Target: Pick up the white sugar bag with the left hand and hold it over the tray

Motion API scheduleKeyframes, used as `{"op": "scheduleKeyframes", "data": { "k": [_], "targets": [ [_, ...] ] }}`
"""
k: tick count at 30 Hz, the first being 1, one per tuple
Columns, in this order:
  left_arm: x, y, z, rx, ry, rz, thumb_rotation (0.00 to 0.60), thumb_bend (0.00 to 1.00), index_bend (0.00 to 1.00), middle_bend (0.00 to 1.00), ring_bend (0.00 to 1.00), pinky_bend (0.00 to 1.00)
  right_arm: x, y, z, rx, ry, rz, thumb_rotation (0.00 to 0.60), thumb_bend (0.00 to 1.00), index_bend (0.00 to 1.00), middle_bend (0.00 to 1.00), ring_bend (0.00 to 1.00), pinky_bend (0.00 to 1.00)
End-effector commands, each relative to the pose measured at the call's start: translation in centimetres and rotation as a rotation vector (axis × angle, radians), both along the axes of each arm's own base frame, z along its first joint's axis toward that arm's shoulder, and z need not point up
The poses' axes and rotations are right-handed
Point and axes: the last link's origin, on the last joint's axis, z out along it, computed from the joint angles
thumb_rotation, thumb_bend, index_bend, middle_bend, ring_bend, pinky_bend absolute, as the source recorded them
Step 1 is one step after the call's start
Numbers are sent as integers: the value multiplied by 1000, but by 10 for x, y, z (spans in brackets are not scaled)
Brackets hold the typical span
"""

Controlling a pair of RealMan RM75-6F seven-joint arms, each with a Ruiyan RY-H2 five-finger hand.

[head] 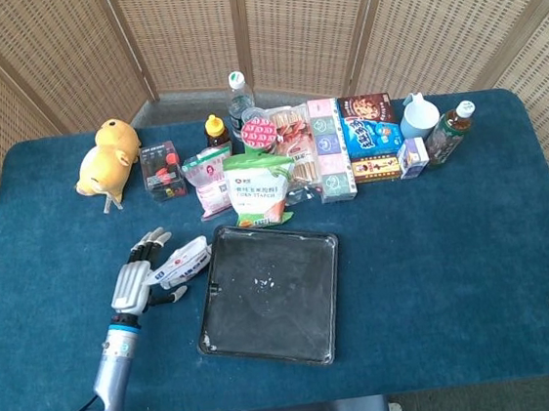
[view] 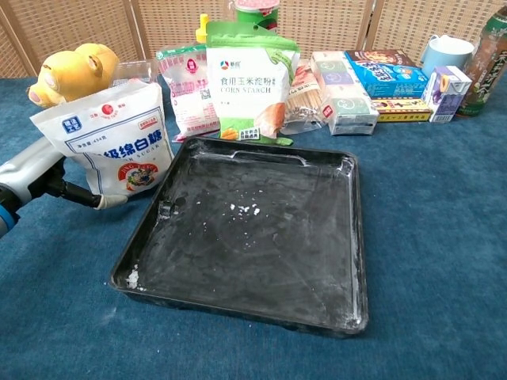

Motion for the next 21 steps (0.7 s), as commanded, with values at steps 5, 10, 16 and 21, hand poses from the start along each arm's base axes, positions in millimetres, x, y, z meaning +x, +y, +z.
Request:
{"op": "scheduleKeyframes", "data": {
  "k": [5, 10, 16, 21],
  "targets": [
    [6, 4, -8, 31, -10, 2, 600, 378, 279, 207, 272, 354, -2, 0, 3, -6, -15, -2, 600, 93, 43, 0, 0, 0],
    [11, 6, -14, 49, 5, 9, 600, 461, 476, 420, 441, 491, -1, -1, 4, 0, -44, 9, 600, 93, 43, 0, 0, 0],
    [14, 7, -15, 85, -2, 5, 600, 483, 608, 554, 561, 602, -3, 0, 7, -7, -46, 8, 600, 93, 43, 0, 0, 0],
    [15, 6, -9, 93, -29, -18, 600, 482, 639, 581, 596, 619, -3, 0, 7, -6, -44, 11, 600, 93, 43, 0, 0, 0]
  ]
}}
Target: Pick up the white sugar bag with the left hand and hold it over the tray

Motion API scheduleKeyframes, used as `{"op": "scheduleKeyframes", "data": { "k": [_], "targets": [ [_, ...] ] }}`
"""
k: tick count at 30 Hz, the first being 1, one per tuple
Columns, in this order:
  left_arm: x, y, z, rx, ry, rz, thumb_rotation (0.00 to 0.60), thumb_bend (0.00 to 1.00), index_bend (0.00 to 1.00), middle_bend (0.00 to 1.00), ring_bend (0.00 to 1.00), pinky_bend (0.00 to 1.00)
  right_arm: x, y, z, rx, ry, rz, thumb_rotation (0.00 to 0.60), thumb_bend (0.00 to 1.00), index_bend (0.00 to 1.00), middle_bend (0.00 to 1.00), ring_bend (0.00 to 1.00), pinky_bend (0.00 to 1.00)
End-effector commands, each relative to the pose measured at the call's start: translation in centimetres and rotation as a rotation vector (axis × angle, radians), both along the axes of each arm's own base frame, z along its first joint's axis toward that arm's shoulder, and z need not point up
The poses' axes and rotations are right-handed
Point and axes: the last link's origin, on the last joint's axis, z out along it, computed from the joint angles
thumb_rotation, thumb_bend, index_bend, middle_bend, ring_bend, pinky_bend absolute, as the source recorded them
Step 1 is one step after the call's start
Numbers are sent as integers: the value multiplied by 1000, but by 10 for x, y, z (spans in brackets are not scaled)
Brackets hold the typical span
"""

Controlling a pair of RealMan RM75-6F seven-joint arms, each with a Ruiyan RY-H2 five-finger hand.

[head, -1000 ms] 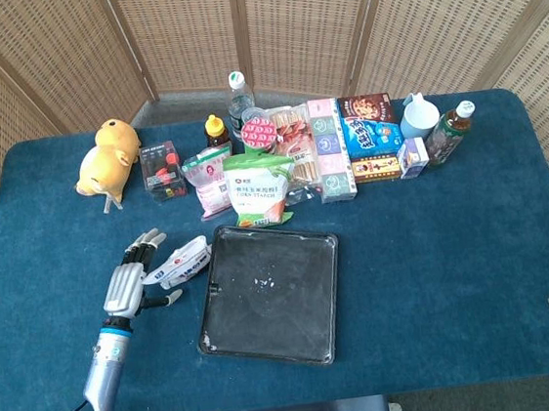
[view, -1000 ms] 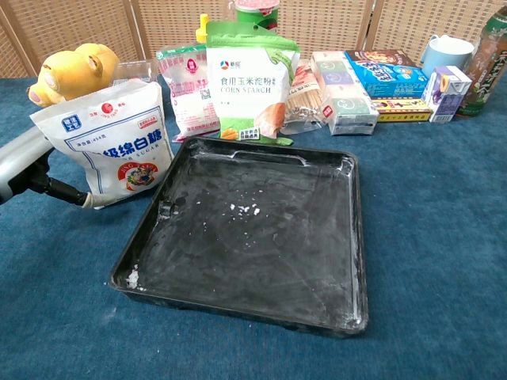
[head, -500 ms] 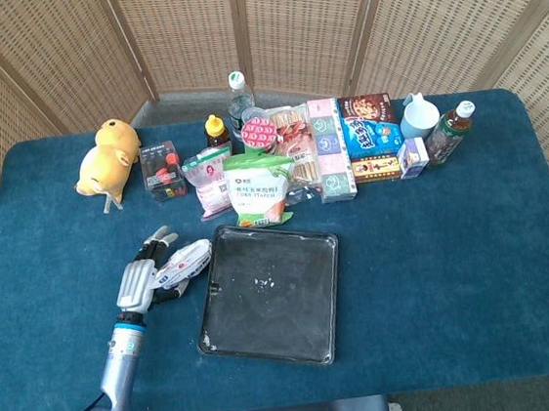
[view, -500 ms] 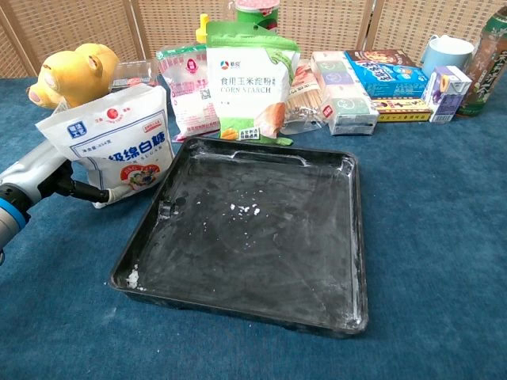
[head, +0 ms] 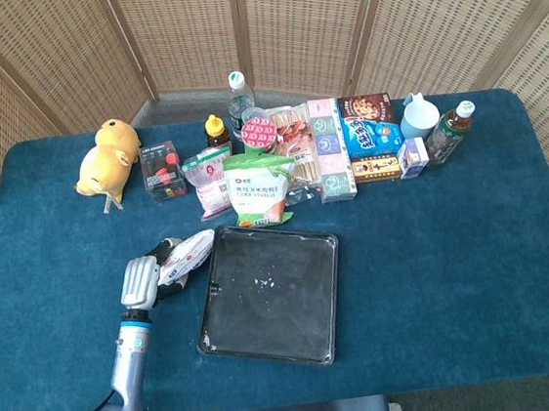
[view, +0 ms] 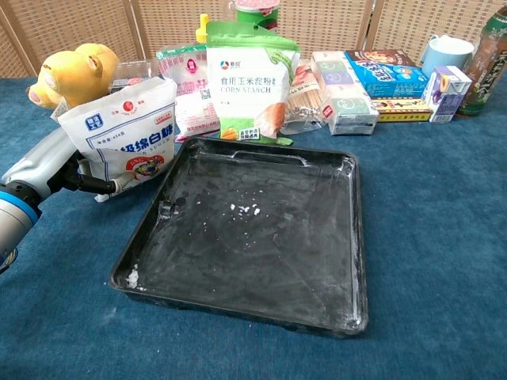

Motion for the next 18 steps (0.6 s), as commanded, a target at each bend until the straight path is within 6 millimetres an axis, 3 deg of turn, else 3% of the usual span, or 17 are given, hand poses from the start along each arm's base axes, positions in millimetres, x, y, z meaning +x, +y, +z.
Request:
{"op": "scheduleKeyframes", "data": {
  "k": [1, 8, 12, 18],
  "targets": [
    [-1, -2, 7, 2, -17, -24, 600, 483, 646, 587, 601, 619, 0, 0, 0, 2, 2, 0, 600, 93, 43, 0, 0, 0],
    [-14, -4, 45, -20, 28, -133, 600, 481, 669, 608, 609, 619, 1, 0, -3, 7, 7, 2, 600, 92, 43, 0, 0, 0],
    [-22, -2, 79, -22, 132, -233, 600, 483, 670, 608, 609, 618, 3, 0, -4, 10, 9, 2, 600, 93, 43, 0, 0, 0],
    [-11, -5, 114, -10, 340, -399, 600, 499, 670, 608, 609, 615, 4, 1, -4, 8, 9, 4, 600, 93, 43, 0, 0, 0]
  ]
}}
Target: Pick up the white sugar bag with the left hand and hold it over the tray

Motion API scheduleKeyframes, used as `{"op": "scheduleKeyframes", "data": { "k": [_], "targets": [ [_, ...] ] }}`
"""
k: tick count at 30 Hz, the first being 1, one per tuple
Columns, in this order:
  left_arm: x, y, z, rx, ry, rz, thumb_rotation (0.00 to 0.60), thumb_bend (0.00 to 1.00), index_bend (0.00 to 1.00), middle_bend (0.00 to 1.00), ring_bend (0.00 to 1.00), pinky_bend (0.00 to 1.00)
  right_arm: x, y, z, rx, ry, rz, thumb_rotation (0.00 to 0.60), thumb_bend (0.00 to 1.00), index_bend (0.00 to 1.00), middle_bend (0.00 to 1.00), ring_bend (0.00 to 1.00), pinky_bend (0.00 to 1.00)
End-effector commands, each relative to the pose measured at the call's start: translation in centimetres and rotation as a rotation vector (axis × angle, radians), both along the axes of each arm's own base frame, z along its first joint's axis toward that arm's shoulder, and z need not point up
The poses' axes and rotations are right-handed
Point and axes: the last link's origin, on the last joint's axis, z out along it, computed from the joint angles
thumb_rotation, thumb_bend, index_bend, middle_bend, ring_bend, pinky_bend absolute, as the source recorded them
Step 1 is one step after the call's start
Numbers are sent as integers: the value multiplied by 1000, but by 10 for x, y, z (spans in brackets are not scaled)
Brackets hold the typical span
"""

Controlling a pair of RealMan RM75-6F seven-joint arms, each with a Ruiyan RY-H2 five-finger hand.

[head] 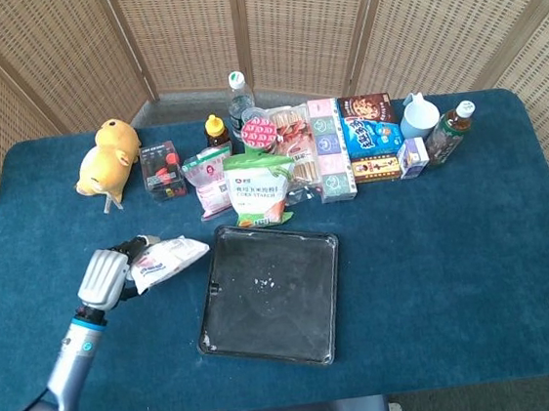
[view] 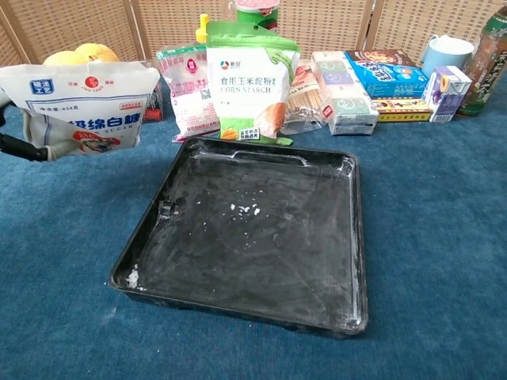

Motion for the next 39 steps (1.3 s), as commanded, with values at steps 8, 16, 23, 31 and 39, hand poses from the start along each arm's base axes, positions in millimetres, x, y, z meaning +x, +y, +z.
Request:
{"op": "scheduleKeyframes", "data": {
  "k": [8, 16, 23, 31, 39],
  "targets": [
    [40, -8, 39, 68, 389, -312, 600, 499, 679, 614, 610, 615, 0, 1, 2, -6, -4, 0, 600, 93, 43, 0, 0, 0],
    [79, -1, 35, 173, 671, -518, 600, 498, 679, 614, 610, 618, -1, 0, 3, 0, -14, 4, 600, 93, 43, 0, 0, 0],
    [108, 2, 26, 229, 747, -606, 600, 500, 703, 638, 630, 643, -3, -1, 5, 0, -24, 1, 600, 93, 43, 0, 0, 0],
    [131, -6, 22, 331, 884, -745, 600, 502, 734, 665, 649, 651, -3, -1, 6, 0, -30, 4, 600, 93, 43, 0, 0, 0],
    [146, -16, 20, 371, 931, -788, 600, 507, 744, 671, 656, 652, -3, 0, 6, 1, -27, 5, 600, 93, 43, 0, 0, 0]
  ]
}}
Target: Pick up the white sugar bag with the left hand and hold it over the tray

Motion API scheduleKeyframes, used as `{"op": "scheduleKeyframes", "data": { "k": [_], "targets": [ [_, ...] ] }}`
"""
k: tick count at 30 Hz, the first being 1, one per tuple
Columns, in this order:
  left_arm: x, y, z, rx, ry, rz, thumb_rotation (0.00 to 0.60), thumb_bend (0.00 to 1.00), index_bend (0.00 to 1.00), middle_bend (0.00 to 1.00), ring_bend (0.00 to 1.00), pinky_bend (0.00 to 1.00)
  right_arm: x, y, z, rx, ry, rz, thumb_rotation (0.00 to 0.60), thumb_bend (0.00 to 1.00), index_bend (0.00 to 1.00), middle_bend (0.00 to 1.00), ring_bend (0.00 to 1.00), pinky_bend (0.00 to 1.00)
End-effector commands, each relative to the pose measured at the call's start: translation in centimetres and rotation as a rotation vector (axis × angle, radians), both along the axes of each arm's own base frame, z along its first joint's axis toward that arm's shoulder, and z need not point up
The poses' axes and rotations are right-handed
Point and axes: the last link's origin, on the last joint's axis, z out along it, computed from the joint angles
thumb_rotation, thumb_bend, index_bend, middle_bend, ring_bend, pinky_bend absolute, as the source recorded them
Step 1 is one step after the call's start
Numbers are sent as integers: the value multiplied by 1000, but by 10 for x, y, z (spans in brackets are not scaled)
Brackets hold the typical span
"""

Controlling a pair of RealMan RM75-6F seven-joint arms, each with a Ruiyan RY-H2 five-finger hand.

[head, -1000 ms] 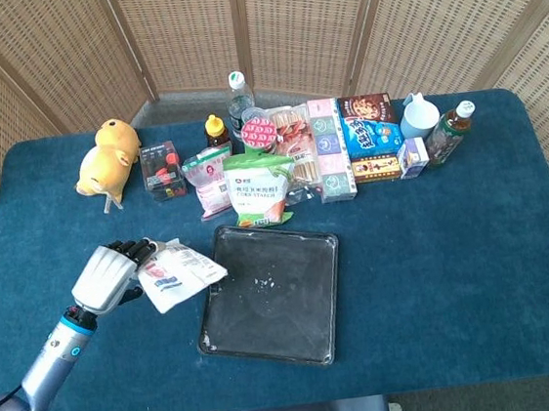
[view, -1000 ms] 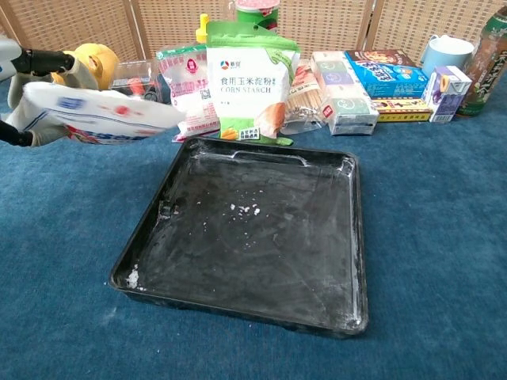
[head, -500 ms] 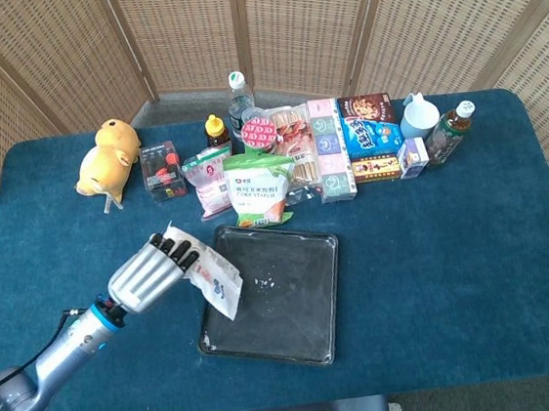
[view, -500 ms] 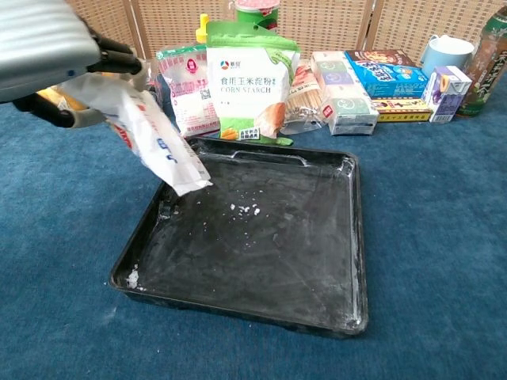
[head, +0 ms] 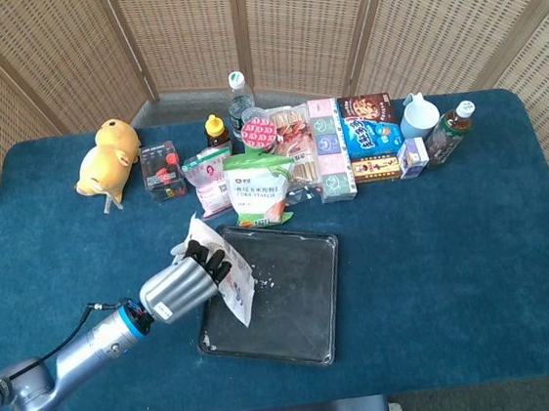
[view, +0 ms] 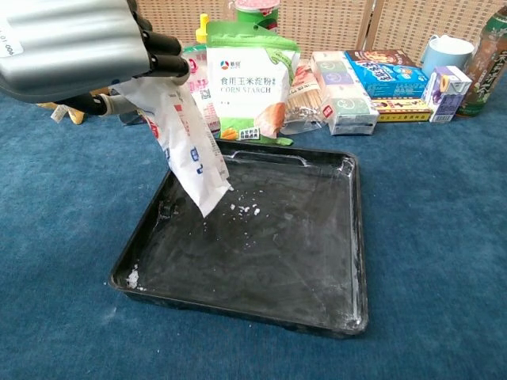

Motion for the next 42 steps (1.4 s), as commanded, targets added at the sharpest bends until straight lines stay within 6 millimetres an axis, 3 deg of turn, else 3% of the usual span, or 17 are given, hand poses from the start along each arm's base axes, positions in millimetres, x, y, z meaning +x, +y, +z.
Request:
{"op": "scheduleKeyframes", "data": {
  "k": [1, 7, 15, 20, 25, 27, 28, 30, 32, 35, 38, 42],
  "targets": [
    [6, -3, 0, -6, -16, 0, 600, 509, 743, 671, 656, 652, 0, 0, 0, -2, -1, 0, 600, 93, 43, 0, 0, 0],
    [-10, 0, 4, -72, -200, 153, 600, 512, 743, 672, 656, 653, -1, 0, 2, -5, -2, -2, 600, 92, 43, 0, 0, 0],
    [-62, 14, -2, -233, -595, 526, 600, 511, 743, 672, 656, 653, 0, 0, -1, 3, 5, -2, 600, 93, 42, 0, 0, 0],
    [-110, 25, -29, -339, -872, 773, 600, 506, 743, 672, 657, 653, 1, -2, -5, 9, 20, -9, 600, 92, 43, 0, 0, 0],
    [-125, 37, -53, -376, -976, 832, 600, 505, 744, 671, 656, 652, 3, -6, -11, 23, 35, -6, 600, 92, 43, 0, 0, 0],
    [-127, 39, -58, -415, -998, 837, 600, 493, 736, 659, 633, 607, 3, -7, -13, 30, 43, -11, 600, 92, 43, 0, 0, 0],
    [-129, 39, -60, -445, -1000, 847, 600, 472, 682, 597, 557, 531, 3, -7, -14, 31, 45, -13, 600, 92, 43, 0, 0, 0],
    [-133, 40, -57, -506, -1013, 887, 600, 401, 460, 357, 312, 322, 2, -7, -14, 32, 46, -17, 600, 92, 43, 0, 0, 0],
    [-134, 40, -47, -513, -1056, 875, 600, 273, 162, 75, 72, 125, 2, -7, -14, 31, 45, -17, 600, 92, 43, 0, 0, 0],
    [-136, 36, -28, -499, -1118, 808, 546, 138, 30, 0, 8, 79, 2, -6, -13, 30, 43, -15, 600, 92, 43, 0, 0, 0],
    [-140, 28, -10, -504, -1141, 760, 473, 80, 13, 0, 1, 74, 2, -6, -13, 28, 40, -12, 600, 93, 43, 0, 0, 0],
    [-144, 16, 6, -523, -1165, 724, 447, 62, 13, 0, 0, 73, 3, -5, -12, 27, 37, -10, 600, 92, 43, 0, 0, 0]
  ]
}}
